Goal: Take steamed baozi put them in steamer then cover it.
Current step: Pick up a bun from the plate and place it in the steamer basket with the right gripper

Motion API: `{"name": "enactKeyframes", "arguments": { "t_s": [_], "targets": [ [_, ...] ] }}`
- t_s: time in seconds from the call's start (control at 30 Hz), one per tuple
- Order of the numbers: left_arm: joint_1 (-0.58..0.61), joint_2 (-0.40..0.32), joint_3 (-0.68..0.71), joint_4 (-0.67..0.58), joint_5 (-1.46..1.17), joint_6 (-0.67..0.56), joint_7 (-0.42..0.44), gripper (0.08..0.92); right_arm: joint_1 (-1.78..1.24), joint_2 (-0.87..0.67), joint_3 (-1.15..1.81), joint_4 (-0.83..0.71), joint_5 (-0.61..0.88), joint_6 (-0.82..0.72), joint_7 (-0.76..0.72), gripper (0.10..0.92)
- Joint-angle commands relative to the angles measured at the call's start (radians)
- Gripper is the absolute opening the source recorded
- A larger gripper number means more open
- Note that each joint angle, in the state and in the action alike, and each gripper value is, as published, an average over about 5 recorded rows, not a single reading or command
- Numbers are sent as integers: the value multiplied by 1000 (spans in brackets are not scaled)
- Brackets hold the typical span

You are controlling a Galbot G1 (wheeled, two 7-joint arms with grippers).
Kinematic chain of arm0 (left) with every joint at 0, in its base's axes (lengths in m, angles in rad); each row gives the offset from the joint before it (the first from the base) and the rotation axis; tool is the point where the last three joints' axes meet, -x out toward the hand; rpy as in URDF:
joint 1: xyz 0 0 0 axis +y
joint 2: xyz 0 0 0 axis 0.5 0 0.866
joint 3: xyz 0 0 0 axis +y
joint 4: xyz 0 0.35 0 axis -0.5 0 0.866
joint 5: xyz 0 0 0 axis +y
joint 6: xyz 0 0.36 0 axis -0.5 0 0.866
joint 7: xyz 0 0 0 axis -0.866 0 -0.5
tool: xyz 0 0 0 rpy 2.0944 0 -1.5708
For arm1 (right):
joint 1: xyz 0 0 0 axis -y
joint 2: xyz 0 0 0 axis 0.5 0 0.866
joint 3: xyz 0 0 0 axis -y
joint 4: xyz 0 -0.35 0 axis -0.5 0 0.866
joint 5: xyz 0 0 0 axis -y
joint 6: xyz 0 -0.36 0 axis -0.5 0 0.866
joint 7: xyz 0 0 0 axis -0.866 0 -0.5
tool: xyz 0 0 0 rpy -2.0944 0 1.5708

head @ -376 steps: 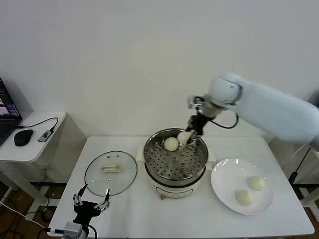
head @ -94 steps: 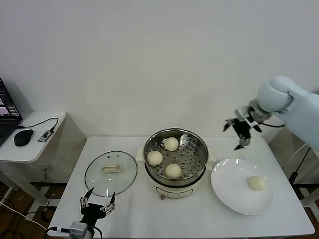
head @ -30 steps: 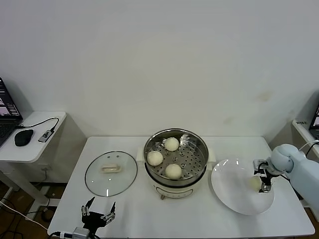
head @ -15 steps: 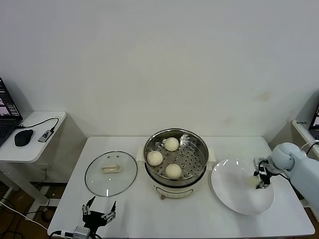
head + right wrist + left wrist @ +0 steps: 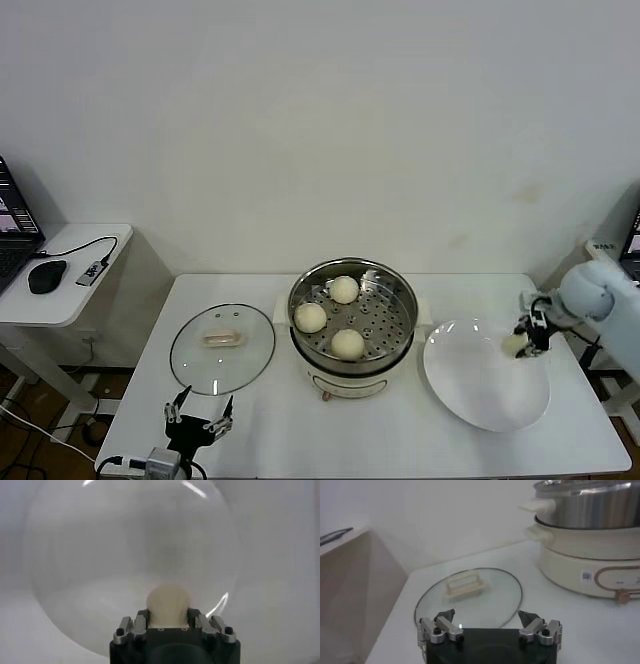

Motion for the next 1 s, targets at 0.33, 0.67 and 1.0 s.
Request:
{"name": "enactKeyframes", "arguments": {
  "t_s": [0.33,0.67,1.0],
  "targets": [
    [-4,3,-31,-48,18,28,1,823,759,250,-582,125,461,-260,-36,492],
    [-3,1,-59,-75,-15,27,2,823,772,433,-640,72,551,-327,-9,492],
    [-8,2,-59,-77,-22,28,5,823,660,492,-651,-6,429,-322,-6,492]
  ]
}}
